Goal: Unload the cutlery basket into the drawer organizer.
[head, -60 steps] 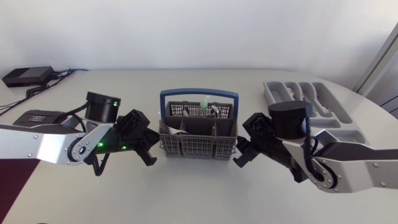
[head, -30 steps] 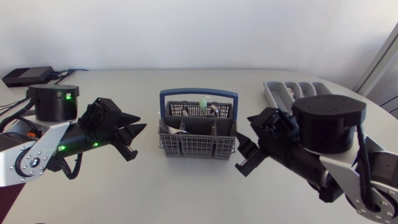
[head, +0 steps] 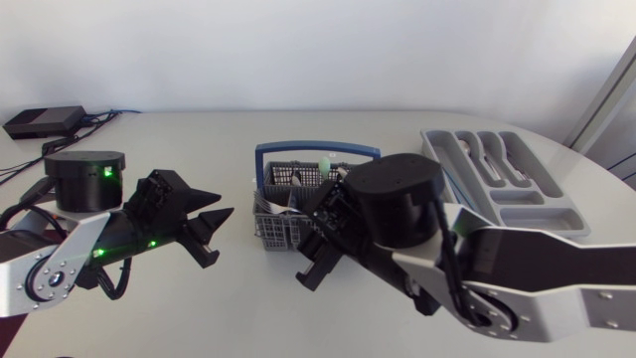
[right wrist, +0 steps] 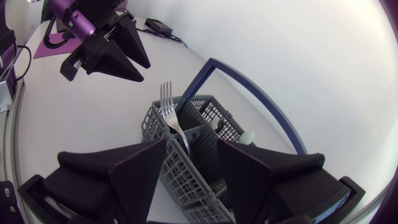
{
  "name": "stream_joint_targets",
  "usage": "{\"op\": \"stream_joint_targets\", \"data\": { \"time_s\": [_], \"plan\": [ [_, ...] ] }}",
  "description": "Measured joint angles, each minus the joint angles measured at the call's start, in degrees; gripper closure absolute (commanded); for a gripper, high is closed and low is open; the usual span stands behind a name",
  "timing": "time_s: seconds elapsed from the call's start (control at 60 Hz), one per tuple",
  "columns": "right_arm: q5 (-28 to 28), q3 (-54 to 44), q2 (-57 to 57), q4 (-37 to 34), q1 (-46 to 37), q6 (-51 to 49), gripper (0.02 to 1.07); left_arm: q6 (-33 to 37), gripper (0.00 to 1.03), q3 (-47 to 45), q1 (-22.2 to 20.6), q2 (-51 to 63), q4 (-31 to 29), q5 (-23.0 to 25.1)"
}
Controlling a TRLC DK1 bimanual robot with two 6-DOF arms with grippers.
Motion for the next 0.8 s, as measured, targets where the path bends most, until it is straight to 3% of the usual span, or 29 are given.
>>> {"op": "stream_joint_targets", "data": {
  "time_s": [0.55, 0.8],
  "plan": [
    [2.4, 11.4, 17.2, 4.7, 3.3, 0.0, 0.47, -1.9, 0.58, -1.1, 1.6, 5.5, 4.4, 1.5],
    [4.5, 14.0, 21.4, 6.2, 4.1, 0.0, 0.76, -3.6, 0.58, 1.7, 1.0, 8.6, 1.0, 0.3]
  ]
}}
